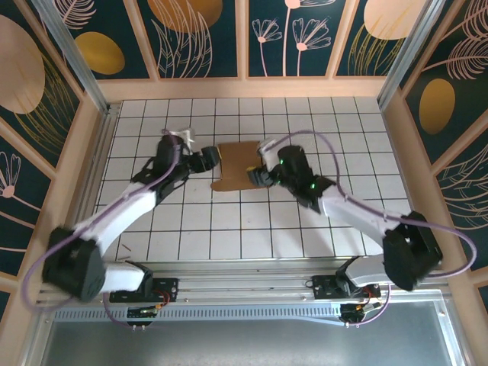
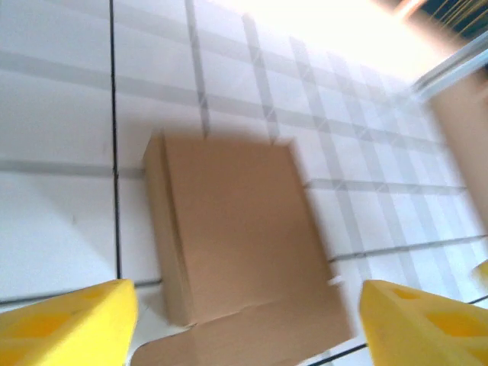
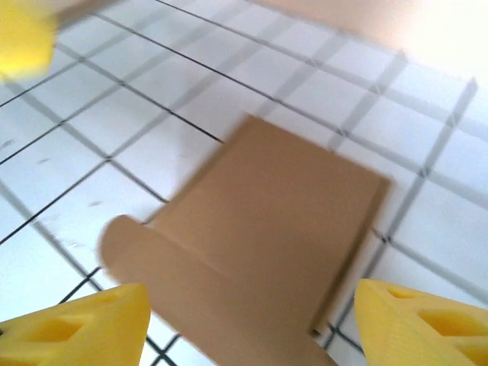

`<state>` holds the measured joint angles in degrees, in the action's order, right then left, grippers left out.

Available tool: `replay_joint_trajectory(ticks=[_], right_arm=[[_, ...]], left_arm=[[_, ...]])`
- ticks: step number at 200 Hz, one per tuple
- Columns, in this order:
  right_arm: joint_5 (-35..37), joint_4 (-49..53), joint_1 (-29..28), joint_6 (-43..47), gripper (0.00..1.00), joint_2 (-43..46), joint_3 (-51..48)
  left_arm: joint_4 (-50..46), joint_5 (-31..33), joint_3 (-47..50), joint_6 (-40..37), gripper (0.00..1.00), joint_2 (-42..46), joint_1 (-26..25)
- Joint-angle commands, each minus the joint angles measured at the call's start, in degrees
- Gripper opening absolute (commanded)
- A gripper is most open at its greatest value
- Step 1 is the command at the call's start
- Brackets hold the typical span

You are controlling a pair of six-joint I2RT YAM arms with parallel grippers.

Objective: Fold the paper box

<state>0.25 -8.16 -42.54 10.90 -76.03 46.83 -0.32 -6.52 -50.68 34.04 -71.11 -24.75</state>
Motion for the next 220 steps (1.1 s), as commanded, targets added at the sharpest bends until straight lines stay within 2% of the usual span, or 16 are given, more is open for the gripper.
replay_joint_trajectory(ticks=[1,24,37,68,97,121,147,163,173,179,204,220], right_arm=[[11.17,-9.13,-5.77,24.16,0.74,-0.12,-7.56],[17.17,-14.4,-10.63,40.51,0.75,-3.68,-11.66],[21.33,-17.55,-11.55,46.76,0.76,-7.4,-12.54],[24.12,-22.19,-11.46,49.61,0.75,-14.14,-10.74],[26.52,-31.4,-10.42,51.96,0.72,-20.67,-9.75],[28.74,-39.69,-9.6,54.97,0.55,-24.5,-10.06],[28.62,-42.06,-9.55,57.56,0.28,-24.43,-11.45],[27.26,-35.62,-9.98,56.7,0.11,-20.88,-10.85],[25.65,-27.43,-10.26,53.79,0.05,-17.41,-8.99],[23.99,-18.93,-10.36,51.18,0.0,-14.74,-6.52],[12.45,15.71,-9.06,38.68,0.0,-6.97,8.53],[8.14,31.65,-8.23,35.07,0.0,-4.93,17.85]], left_arm=[[-3.52,7.29,1.19,-3.64,0.86,10.85,0.1],[-9.51,12.67,1.16,-7.76,0.98,20.3,0.06],[-11.92,13.47,1.32,-10.42,0.99,24.89,0.06],[-15.12,13.56,2.53,-17.88,0.99,33.2,0.07],[-13.96,14.2,5.98,-24.84,0.99,39.18,0.06],[-13.92,14.77,8.62,-30.45,0.99,44.11,0.06],[-14.01,14.2,9.76,-33.76,0.99,48.26,0.06],[-11.98,13.79,10.24,-34.39,0.99,50.17,0.06],[-10.25,14.06,10.63,-34.53,0.99,50.73,0.06],[-9.36,14.43,10.61,-34.58,0.99,50.74,0.06],[-7.77,15.77,8.59,-33.95,0.99,48.37,0.06],[-8.74,18.71,5.85,-30.89,0.99,44.41,0.06]])
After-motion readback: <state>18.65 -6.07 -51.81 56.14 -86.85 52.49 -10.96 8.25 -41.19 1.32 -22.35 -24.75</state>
